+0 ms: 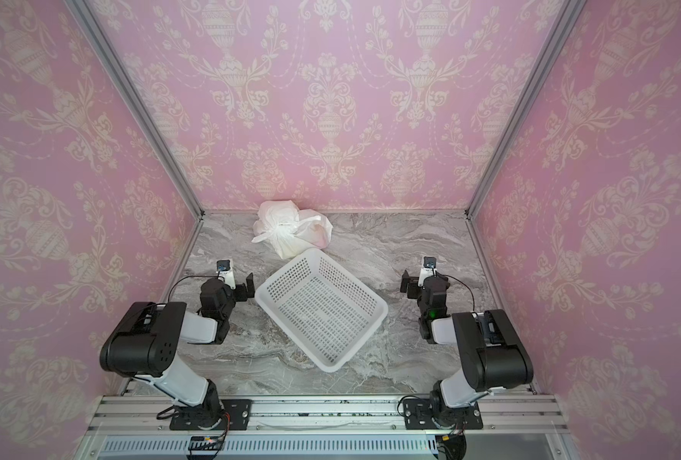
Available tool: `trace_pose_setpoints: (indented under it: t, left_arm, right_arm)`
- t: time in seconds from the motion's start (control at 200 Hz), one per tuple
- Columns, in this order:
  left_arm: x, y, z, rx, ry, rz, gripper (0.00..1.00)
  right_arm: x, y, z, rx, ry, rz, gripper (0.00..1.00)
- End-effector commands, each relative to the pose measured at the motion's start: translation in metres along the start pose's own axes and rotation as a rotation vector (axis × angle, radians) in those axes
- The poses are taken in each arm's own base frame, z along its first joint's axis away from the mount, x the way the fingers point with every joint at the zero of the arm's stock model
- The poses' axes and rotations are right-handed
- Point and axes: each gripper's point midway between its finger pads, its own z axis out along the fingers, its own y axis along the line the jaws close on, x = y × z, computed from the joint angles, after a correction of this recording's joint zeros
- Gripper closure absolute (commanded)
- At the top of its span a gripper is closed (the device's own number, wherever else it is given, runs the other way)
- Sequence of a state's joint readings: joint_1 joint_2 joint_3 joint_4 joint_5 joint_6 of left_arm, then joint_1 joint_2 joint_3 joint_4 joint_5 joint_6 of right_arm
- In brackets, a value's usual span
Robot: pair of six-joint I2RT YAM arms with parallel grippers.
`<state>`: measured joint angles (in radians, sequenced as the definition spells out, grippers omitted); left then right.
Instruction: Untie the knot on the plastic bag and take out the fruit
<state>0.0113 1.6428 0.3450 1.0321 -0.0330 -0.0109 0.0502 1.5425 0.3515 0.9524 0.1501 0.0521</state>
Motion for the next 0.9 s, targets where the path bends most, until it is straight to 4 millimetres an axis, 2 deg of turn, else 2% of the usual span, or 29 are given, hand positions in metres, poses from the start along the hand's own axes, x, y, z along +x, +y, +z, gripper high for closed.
trace_pose_setpoints:
  t: [0.0, 0.605, 0.716, 0.891]
  left_arm:
    - [-0.003, 0.003, -0.002, -0.018, -0.016, 0.026, 0.01]
    - [-0.002, 0.004, -0.002, -0.021, -0.014, 0.026, 0.01]
    - [-0.003, 0.004, -0.002, -0.021, -0.015, 0.025, 0.01]
    - [-0.004, 0.006, -0.006, -0.038, -0.034, 0.026, 0.01]
  right_arm:
    - [-0.003, -0.004, -0.001, 0.019, -0.012, 0.004, 0.0]
    - [-0.003, -0.004, -0.001, 0.022, -0.014, 0.004, 0.0]
    - [-0.007, -0.016, -0.009, 0.081, -0.054, 0.033, 0.0]
    - [-0.007, -0.016, -0.016, 0.075, -0.085, 0.035, 0.0]
